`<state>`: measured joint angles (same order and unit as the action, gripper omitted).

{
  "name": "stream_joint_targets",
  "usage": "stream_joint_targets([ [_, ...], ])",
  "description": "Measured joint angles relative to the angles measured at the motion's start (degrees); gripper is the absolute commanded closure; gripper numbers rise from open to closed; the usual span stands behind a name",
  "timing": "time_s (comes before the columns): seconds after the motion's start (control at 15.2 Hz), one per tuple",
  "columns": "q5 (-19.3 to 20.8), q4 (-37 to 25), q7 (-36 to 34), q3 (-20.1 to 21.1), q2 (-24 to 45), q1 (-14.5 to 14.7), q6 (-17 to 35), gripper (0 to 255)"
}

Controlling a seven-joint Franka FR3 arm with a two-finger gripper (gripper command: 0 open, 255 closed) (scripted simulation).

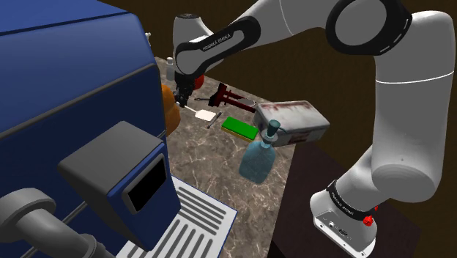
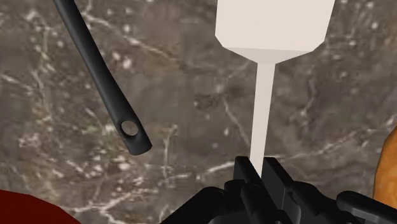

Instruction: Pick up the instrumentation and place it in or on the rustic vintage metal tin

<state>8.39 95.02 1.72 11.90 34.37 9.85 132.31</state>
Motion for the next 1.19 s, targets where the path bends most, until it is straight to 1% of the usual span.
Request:
stream_joint_targets([
  [0.26, -0.11, -0.3, 0.03, 0.09, -0.37, 0.0, -0.69, 255],
  [1.19, -1.57, -2.89, 0.93, 1.0, -5.88, -0.6, -8.68, 255],
])
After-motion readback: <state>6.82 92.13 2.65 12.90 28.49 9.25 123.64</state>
